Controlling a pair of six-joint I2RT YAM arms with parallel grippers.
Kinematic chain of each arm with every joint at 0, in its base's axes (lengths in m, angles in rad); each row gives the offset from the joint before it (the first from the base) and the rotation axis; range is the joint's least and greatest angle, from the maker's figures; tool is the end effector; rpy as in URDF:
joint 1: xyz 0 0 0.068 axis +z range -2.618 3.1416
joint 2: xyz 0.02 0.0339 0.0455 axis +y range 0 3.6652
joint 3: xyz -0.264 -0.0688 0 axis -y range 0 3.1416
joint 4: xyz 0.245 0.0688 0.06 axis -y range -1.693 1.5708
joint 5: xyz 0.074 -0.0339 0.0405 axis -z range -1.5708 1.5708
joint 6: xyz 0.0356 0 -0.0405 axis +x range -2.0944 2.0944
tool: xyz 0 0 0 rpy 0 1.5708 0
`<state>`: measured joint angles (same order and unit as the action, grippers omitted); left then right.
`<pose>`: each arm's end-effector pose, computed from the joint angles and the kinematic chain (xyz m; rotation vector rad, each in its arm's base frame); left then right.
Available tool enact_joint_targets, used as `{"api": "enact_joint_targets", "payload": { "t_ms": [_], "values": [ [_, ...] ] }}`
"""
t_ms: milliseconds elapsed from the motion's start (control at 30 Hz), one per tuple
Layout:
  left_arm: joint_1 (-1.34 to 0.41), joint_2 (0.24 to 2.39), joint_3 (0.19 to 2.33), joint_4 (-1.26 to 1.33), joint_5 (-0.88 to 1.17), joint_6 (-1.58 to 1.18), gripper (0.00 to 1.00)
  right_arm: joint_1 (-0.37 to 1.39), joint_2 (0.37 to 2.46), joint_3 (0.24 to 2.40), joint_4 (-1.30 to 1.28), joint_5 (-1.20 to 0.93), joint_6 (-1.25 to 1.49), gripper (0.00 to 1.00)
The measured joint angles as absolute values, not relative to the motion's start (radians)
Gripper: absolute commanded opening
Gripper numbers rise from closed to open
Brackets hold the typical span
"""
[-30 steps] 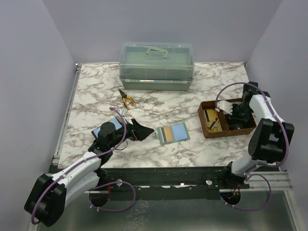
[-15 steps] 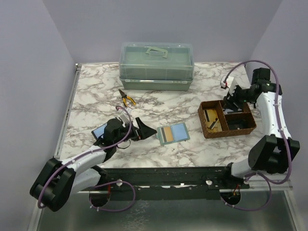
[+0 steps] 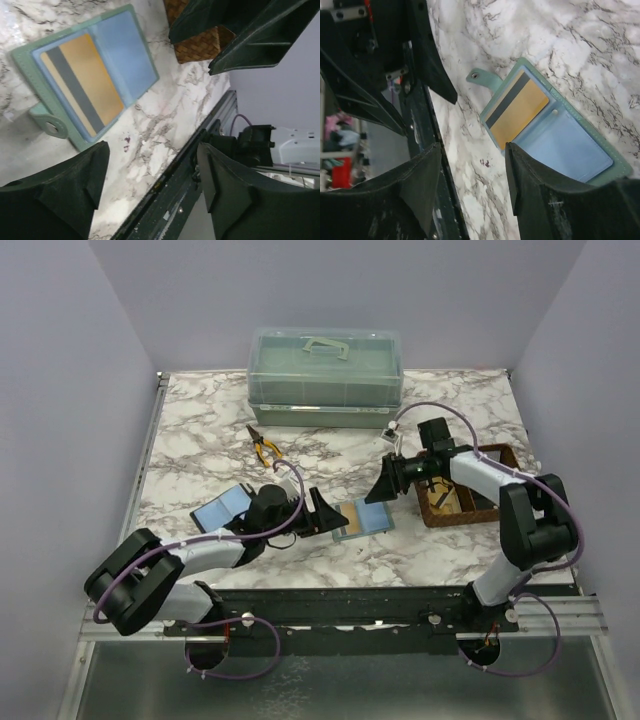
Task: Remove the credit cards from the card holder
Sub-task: Pick up the card holder from the center of the board.
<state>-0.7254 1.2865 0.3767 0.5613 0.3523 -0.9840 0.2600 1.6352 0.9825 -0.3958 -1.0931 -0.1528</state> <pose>0.1749 -0.1715 0.1737 -0.0115 2.1981 -1.4077 0.2945 0.1111 0.1975 -0.8430 2.1891 1.4398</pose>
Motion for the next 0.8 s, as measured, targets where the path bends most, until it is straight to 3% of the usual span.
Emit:
{"api": "enact_joint_targets", "payload": {
  "t_ms": [300,467,800],
  "values": [
    [-0.736,1.439,0.429,0.582,0.262,-1.014,0.5,0.263,1.743,0.93,-0.174,-1.091,0.197,0.56],
    [-0.739,1.521,0.454,0.589,0.237,-1.018,0.47,0.292,1.78,0.925,-0.119,-1.078,0.272,0.49],
    [-0.74,1.586,0.455,0.597,0.208,-1.013,0.33,0.356,1.854,0.925,-0.113,-1.004,0.314,0.49]
  ]
}}
